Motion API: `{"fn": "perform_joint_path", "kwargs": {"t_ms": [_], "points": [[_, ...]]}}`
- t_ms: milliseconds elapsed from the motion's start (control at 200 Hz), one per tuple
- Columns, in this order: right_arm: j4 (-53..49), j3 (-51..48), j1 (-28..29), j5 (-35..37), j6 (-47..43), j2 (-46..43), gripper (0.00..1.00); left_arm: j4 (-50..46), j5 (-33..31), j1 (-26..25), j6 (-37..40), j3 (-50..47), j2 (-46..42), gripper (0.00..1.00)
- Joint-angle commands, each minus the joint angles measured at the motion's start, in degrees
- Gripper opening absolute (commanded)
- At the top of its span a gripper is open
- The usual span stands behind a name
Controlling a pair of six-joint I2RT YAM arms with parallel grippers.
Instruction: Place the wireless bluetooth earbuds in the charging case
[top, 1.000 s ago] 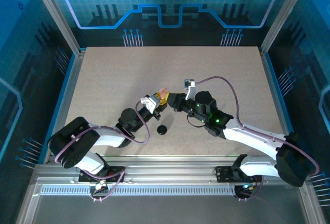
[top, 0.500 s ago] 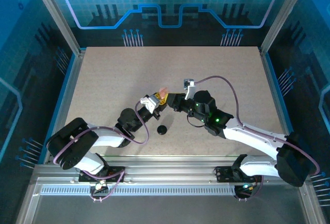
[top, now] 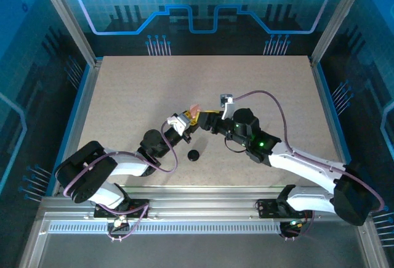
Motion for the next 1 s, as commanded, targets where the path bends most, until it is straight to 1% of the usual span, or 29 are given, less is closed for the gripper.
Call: {"fn": "perform_joint_path", "kwargs": {"t_ms": [0, 100, 115, 200, 265, 425, 520, 565, 630, 700, 795, 880, 991], "points": [[-1.34, 1.55, 0.92, -0.24, -4.07, -4.48, 0.52, 2.03, 0.9, -0.38, 0.74, 0.26, -1.75, 0.16], [-3.64, 1.28, 0.82, -0.51, -9.23, -8.2, 0.55, 2.02, 1.56, -0.4, 0.43, -0.03, -2.3, 0.17], [-5.33, 1.36, 0.7, -0.61, -10.25, -8.88, 0.56, 2.02, 1.8, -0.35, 0.32, -0.1, -2.36, 0.17], [-8.63, 1.66, -0.76, -3.05, -15.6, -11.77, 0.61, 2.09, 3.01, -0.36, -0.43, -0.23, -2.76, 0.17], [-10.01, 1.83, -3.13, -7.71, -19.49, -13.21, 0.63, 2.01, 4.35, -0.3, -1.33, -0.29, -3.12, 0.18], [-16.58, 5.23, -9.61, -21.8, -29.97, -13.85, 0.63, 2.08, 8.4, -0.26, -2.99, -0.2, -4.04, 0.18], [-19.96, 6.62, -11.96, -29.35, -40.02, -13.98, 0.66, 1.99, 11.2, -0.16, -3.52, -0.21, -4.57, 0.19], [-21.14, 6.54, -12.42, -31.65, -45.48, -14.37, 0.67, 2.03, 13.15, -0.13, -3.74, -0.21, -4.81, 0.2], [-22.94, 6.27, -12.58, -33.09, -52.53, -15.45, 0.67, 2.01, 16.04, 0.04, -4.05, -0.21, -5.2, 0.2], [-24.48, 5.84, -12.68, -32.67, -58.49, -16.72, 0.69, 1.92, 17.94, 0.08, -4.6, -0.21, -5.47, 0.2], [-28.11, 6.37, -12.79, -32.09, -66.57, -17.69, 0.68, 1.96, 20.29, 0.07, -4.89, -0.21, -5.74, 0.2], [-32.51, 8.13, -12.84, -31.36, -71.8, -17.03, 0.66, 1.97, 21.74, 0.09, -5.06, -0.16, -5.82, 0.2], [-36.21, 10.98, -12.76, -31.56, -75.12, -15.06, 0.64, 1.92, 22.68, 0.13, -5.24, -0.21, -6.0, 0.2]]}}
